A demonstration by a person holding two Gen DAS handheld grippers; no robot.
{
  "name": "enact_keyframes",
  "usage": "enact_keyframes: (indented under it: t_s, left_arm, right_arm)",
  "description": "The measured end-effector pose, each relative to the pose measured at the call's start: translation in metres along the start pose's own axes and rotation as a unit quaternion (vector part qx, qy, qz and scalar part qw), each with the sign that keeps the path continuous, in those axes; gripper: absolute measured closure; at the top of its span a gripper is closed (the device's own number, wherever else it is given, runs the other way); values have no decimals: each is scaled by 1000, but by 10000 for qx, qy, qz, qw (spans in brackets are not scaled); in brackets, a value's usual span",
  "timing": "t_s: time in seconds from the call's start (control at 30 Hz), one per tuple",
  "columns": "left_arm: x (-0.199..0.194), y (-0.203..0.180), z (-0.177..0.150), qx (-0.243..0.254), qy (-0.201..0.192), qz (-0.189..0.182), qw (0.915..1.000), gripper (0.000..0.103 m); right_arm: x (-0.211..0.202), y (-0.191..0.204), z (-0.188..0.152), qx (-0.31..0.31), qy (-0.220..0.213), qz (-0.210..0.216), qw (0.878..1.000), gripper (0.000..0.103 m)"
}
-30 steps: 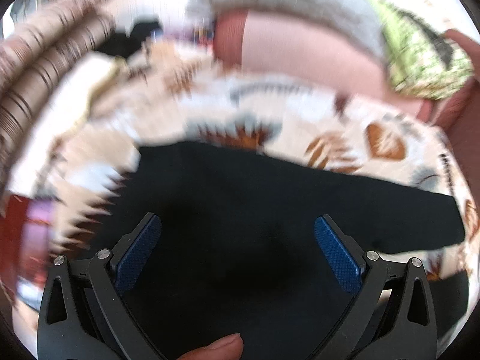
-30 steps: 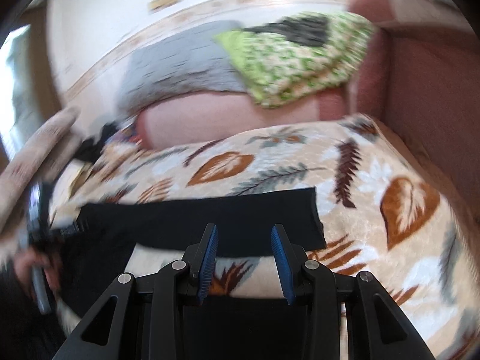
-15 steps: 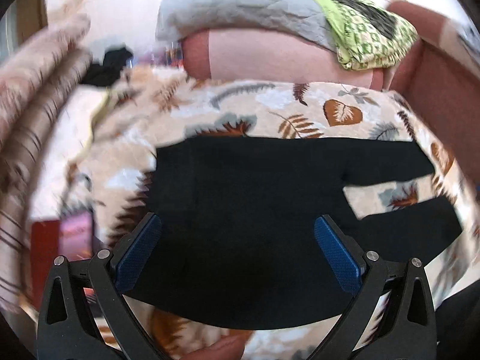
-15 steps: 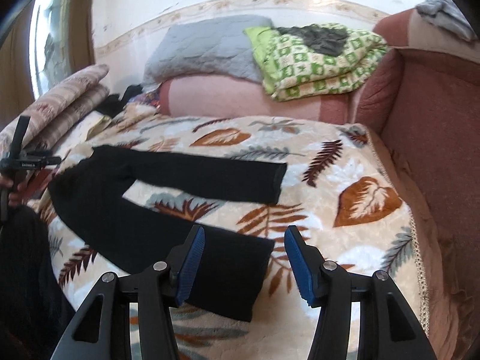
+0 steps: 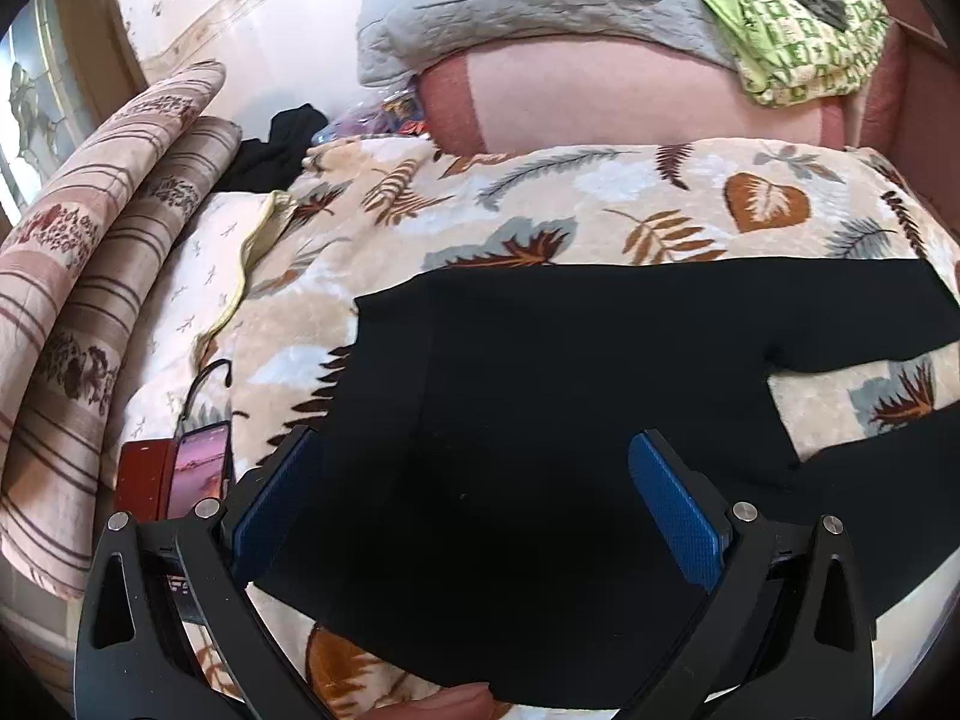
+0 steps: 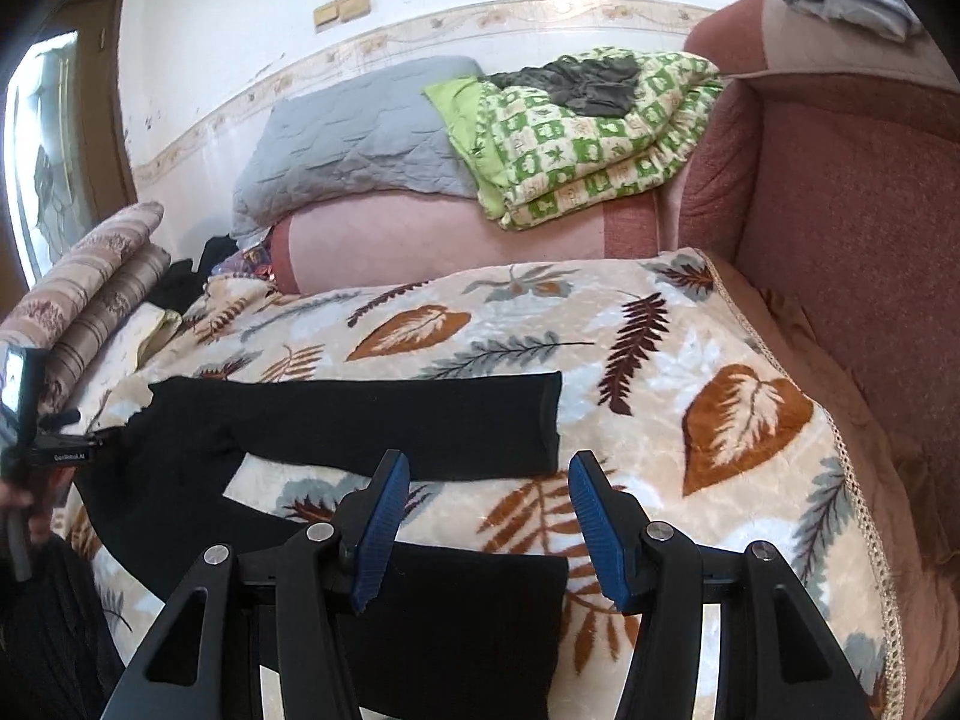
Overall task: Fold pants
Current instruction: 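Move both open grippers to one end of the black pants strip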
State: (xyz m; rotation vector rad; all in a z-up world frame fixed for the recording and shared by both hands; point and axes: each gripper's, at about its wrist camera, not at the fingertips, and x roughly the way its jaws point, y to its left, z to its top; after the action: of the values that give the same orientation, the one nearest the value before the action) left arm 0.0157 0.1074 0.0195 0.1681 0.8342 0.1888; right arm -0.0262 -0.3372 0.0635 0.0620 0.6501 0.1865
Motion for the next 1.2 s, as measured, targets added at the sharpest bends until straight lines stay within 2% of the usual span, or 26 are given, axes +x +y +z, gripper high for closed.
enact_keyframes:
  t_s: [0.5, 0.53, 0.6, 0.63, 0.67, 0.7, 0.77, 0.8, 0.83, 0.87, 0.9, 0.93, 0.97, 1.07, 1.13, 1.2]
  left_arm:
    - [4, 7, 2, -255, 142, -343, 9990, 0]
    - [4, 8, 3, -255, 169, -404, 9987, 0]
    - [2, 21, 13, -301, 169, -888, 9954, 0]
    - [1, 27, 21, -180, 105, -997, 9948, 0]
    - [-1, 38, 39, 234, -121, -910, 9955, 0]
    - [0, 44, 48, 521, -265, -766, 9954, 0]
    - [12, 65, 74, 1307, -568, -428, 9889, 0]
    - [29, 82, 88, 1534, -467, -390, 9863, 0]
    - [43, 93, 94, 1551, -290, -444, 9865, 0]
    - [62, 109, 104, 1497, -28, -641, 9866, 0]
    - [76, 117, 107, 1506, 141, -859, 9848, 1]
    - [96, 123, 109, 1633, 393, -1126, 9793, 1]
    - [108, 122, 107, 1815, 507, -1201, 9747, 0]
    - [137, 104, 91, 2304, 873, -1645, 9551, 1]
    - [149, 89, 81, 2514, 1027, -2013, 9411, 2]
    - [158, 81, 78, 2600, 1055, -2243, 9333, 2]
  right_arm:
    - [27, 17, 10, 22, 95, -76, 9999, 50]
    - [28, 18, 11, 35, 97, -83, 9999, 50]
    - [30, 20, 13, 80, 87, -67, 9999, 50]
    - [32, 20, 14, 109, 80, -75, 9999, 50]
    - [34, 21, 14, 141, 79, -90, 9998, 50]
    - [36, 21, 15, 175, 91, -82, 9998, 50]
    - [41, 21, 16, 217, 140, -53, 9997, 50]
    - [43, 21, 17, 238, 153, -69, 9996, 50]
    - [46, 20, 18, 275, 162, -54, 9995, 50]
    - [47, 19, 19, 316, 166, -42, 9994, 50]
    - [48, 19, 20, 371, 154, -51, 9992, 50]
    - [49, 18, 21, 416, 135, -38, 9990, 50]
    - [49, 18, 22, 435, 130, -40, 9990, 50]
    - [53, 17, 24, 550, 111, 26, 9984, 50]
    - [57, 17, 25, 548, 150, 39, 9984, 50]
    - [59, 17, 25, 541, 187, 37, 9984, 50]
